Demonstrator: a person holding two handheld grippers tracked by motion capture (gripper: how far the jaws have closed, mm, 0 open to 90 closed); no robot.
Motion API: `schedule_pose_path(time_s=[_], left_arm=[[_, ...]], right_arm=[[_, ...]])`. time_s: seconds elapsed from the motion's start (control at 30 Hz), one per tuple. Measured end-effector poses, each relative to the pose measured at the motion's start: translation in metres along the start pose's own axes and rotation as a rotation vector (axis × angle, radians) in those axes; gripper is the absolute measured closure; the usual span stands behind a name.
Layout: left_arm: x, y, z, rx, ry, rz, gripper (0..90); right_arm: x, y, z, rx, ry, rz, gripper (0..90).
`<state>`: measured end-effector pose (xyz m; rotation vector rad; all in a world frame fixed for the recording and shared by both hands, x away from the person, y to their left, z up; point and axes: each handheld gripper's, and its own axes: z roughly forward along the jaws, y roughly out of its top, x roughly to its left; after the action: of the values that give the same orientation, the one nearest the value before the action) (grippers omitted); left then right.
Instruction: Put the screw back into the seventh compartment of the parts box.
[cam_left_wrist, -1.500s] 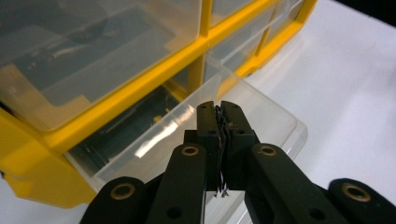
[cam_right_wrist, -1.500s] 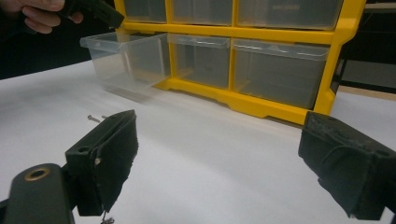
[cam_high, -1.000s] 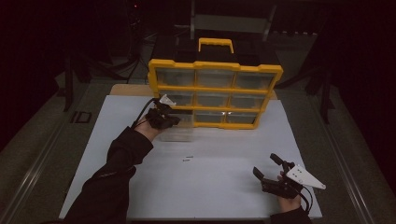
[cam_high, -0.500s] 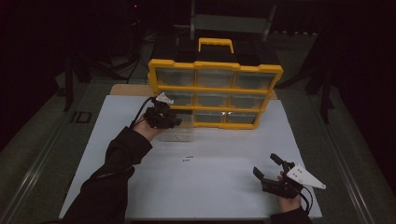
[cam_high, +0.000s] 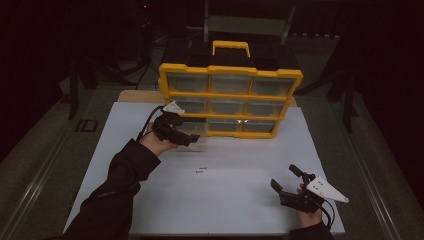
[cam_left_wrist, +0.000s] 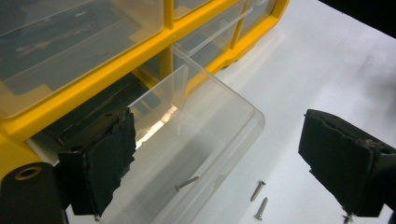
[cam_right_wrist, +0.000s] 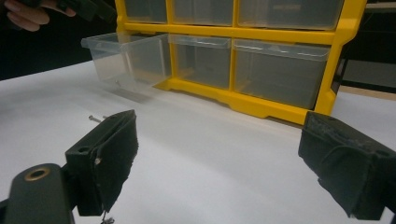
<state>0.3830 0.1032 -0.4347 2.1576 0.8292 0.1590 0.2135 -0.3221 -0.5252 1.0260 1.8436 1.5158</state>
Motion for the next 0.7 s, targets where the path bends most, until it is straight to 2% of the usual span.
schedule_pose_path(time_s=[0.17, 0.23, 0.4, 0.43, 0.53, 0.7], left_arm=[[-0.007, -0.004, -0.004, -0.014, -0.018, 0.014, 2.8], [-0.011, -0.008, -0.007, -0.034, -0.03, 0.019, 1.0], [-0.015, -0.013, -0.01, -0.049, -0.052, 0.027, 1.0], [-0.02, -0.019, -0.011, -0.05, -0.067, 0.036, 1.0], [-0.024, -0.023, -0.012, -0.056, -0.086, 0.036, 1.1], [-0.033, -0.029, -0.013, -0.057, -0.105, 0.058, 2.0]], right_arm=[[0.0, 0.0, 0.0, 0.0, 0.0, 0.0, 11.7], [0.0, 0.0, 0.0, 0.001, 0.002, 0.0, 11.7], [0.001, 0.0, 0.0, 0.003, 0.004, -0.001, 11.7], [0.001, 0.0, 0.0, 0.003, 0.004, -0.002, 11.7], [0.001, 0.0, 0.001, 0.003, 0.004, -0.002, 11.7], [0.001, 0.0, 0.001, 0.004, 0.0, -0.007, 11.7]])
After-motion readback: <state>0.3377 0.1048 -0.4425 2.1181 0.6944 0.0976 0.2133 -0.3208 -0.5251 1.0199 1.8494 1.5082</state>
